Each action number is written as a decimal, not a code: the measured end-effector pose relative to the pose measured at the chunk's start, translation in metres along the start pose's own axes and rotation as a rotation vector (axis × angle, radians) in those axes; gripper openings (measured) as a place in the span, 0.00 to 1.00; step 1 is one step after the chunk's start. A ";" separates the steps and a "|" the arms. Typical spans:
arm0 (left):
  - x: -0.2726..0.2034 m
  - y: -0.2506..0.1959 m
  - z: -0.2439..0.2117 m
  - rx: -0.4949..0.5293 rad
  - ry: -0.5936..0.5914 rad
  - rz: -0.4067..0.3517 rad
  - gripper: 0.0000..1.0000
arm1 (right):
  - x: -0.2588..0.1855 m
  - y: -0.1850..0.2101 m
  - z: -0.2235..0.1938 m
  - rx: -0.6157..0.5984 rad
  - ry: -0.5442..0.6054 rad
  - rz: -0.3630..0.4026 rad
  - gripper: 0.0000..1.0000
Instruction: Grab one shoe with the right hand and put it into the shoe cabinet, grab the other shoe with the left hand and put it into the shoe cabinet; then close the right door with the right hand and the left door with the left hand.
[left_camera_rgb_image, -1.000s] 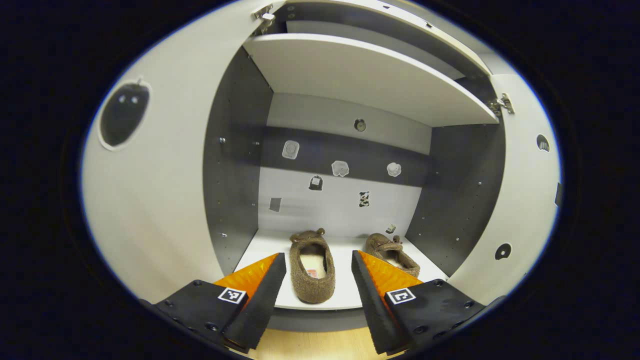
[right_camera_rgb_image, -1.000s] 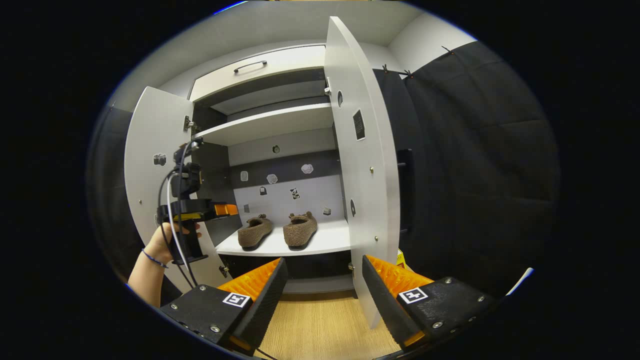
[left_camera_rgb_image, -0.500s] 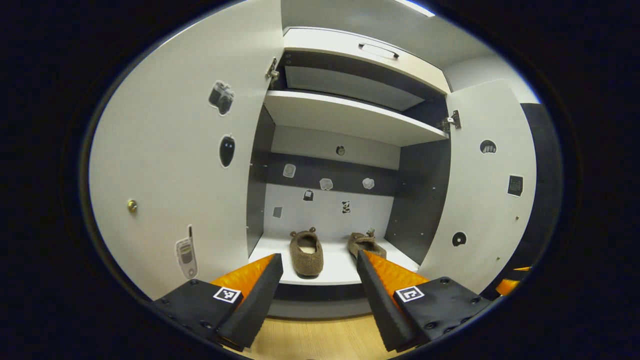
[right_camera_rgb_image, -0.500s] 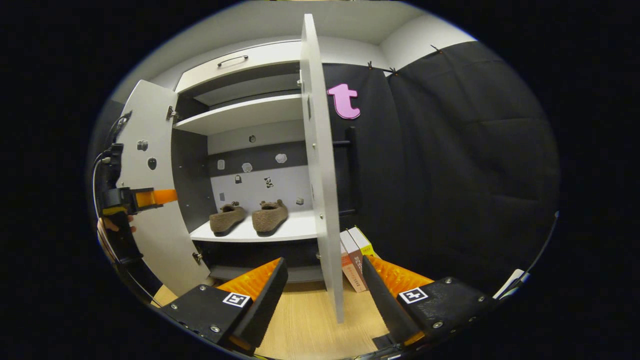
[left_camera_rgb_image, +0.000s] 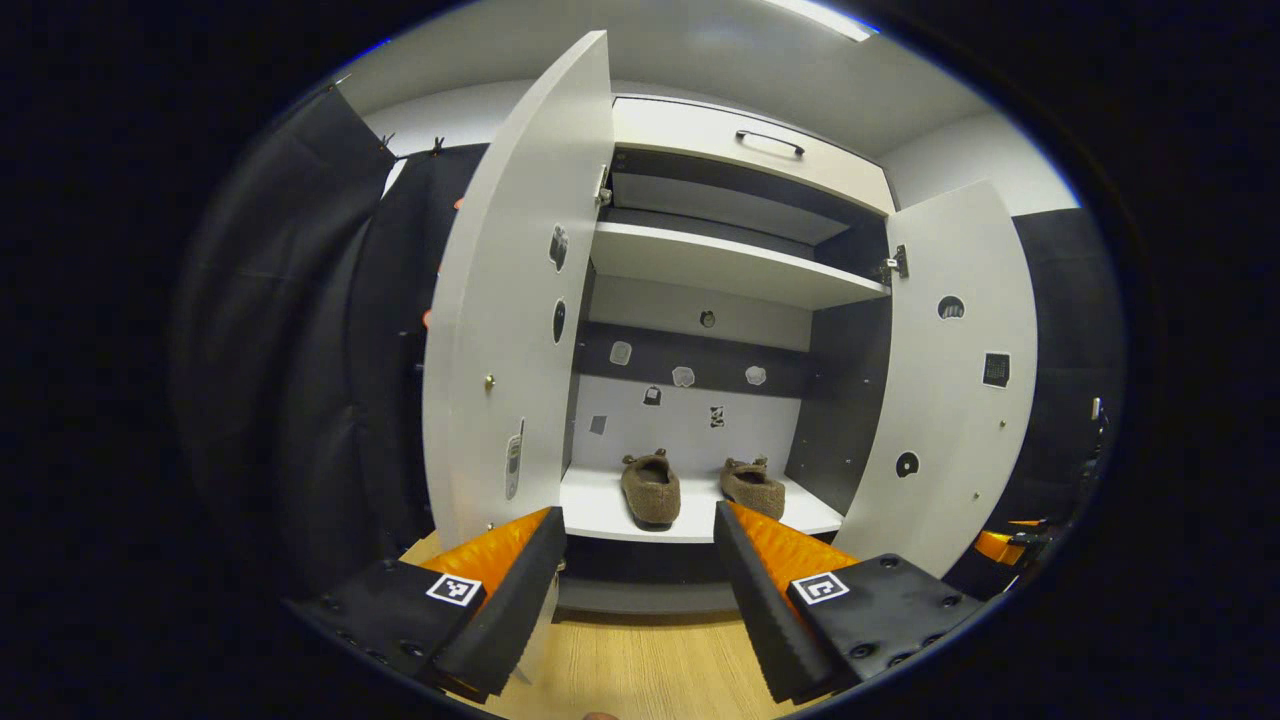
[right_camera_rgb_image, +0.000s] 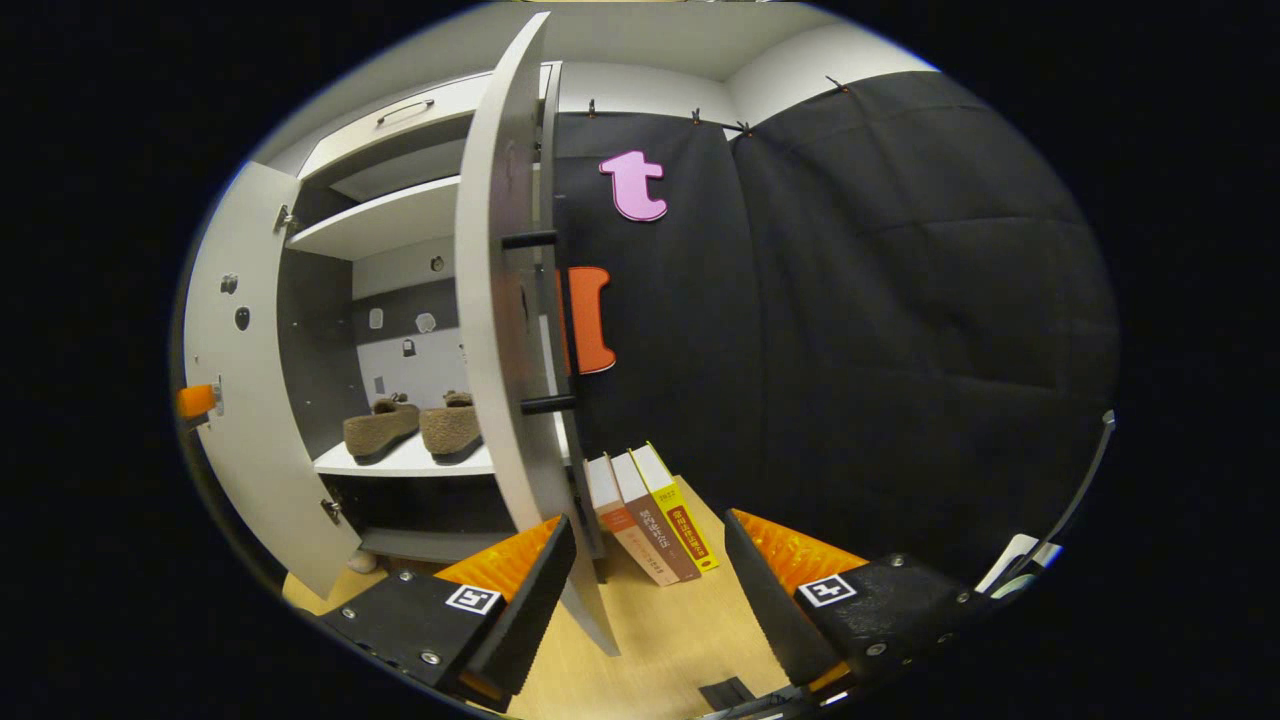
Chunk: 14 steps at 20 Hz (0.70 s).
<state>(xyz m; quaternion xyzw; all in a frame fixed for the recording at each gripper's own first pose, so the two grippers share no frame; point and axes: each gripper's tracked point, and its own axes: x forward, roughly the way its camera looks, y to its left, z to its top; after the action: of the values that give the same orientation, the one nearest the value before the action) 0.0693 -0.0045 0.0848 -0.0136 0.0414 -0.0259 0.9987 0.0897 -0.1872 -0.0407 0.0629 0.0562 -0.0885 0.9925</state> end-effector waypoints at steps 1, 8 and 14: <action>-0.007 0.004 0.001 0.002 -0.007 -0.002 0.99 | 0.005 -0.003 -0.001 -0.006 0.001 -0.004 0.92; -0.030 0.040 0.003 -0.013 -0.006 0.046 0.97 | 0.019 0.008 0.002 -0.005 -0.035 0.046 0.92; -0.037 0.063 0.005 -0.030 -0.013 0.076 0.97 | 0.014 0.034 0.001 -0.060 -0.037 0.120 0.91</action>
<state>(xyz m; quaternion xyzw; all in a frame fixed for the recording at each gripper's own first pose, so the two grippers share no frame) 0.0365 0.0607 0.0908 -0.0270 0.0356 0.0125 0.9989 0.1096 -0.1563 -0.0372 0.0349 0.0364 -0.0282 0.9983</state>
